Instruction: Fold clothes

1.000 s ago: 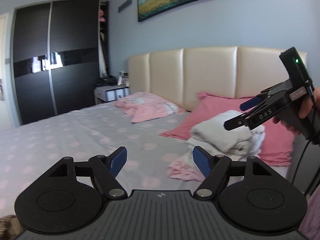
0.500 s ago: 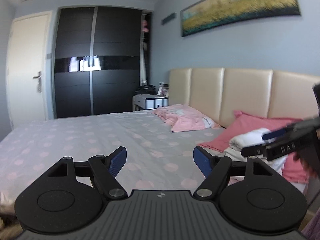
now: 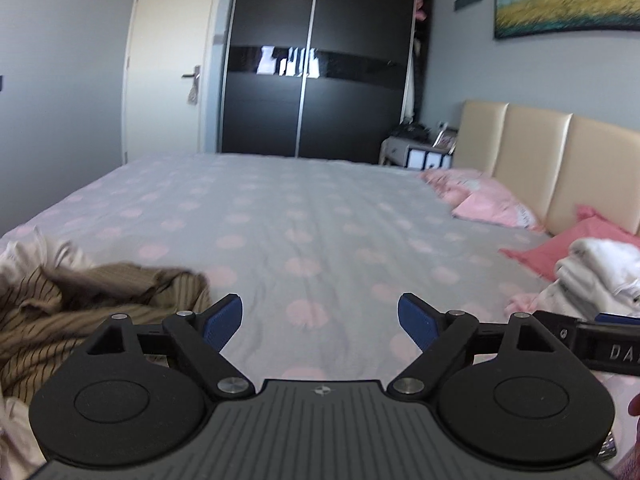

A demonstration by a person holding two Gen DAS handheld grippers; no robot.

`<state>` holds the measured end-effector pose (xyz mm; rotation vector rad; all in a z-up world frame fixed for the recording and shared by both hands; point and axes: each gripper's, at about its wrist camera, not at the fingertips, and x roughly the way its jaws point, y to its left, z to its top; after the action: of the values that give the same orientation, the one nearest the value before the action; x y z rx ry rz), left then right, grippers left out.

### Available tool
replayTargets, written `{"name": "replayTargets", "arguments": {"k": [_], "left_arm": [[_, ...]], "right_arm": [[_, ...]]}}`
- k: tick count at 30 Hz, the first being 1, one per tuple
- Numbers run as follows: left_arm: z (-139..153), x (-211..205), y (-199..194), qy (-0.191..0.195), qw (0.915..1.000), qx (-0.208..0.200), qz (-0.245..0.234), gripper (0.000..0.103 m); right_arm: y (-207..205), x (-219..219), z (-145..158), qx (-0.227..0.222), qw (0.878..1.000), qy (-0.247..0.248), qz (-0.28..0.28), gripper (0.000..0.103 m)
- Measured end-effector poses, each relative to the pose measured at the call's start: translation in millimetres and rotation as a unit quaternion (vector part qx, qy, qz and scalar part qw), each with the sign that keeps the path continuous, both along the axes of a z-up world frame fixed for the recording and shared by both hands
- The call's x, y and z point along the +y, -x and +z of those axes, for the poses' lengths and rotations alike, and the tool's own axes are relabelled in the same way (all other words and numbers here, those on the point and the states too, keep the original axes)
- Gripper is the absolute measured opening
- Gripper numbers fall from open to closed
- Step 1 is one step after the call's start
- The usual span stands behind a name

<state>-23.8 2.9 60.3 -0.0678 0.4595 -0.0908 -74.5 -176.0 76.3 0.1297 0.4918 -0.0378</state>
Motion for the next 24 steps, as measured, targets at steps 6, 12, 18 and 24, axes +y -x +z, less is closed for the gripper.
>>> {"name": "replayTargets", "arguments": {"k": [6,12,18,24], "left_arm": [[-29.4,16.3,4.7,-0.015,0.9976,0.041,0.053,0.087],[-55.5,17.2,-2.2,-0.015,0.9948,0.084,0.054,0.091],[-74.9,17.9,-17.9,-0.002,0.9919,0.113,0.058,0.103],[-89.4,8.2,-33.6,-0.013,0.9877,0.147,0.052,0.103]], "right_arm": [[-12.4,18.0,-39.1,0.064,0.998,-0.010,-0.005,0.100],[-26.7,36.4,-51.0,0.060,0.997,0.020,0.032,0.100],[-40.0,31.9,-70.0,0.071,0.997,0.001,0.026,0.100],[-55.4,24.2,-90.1,0.085,0.996,-0.014,0.016,0.100]]}}
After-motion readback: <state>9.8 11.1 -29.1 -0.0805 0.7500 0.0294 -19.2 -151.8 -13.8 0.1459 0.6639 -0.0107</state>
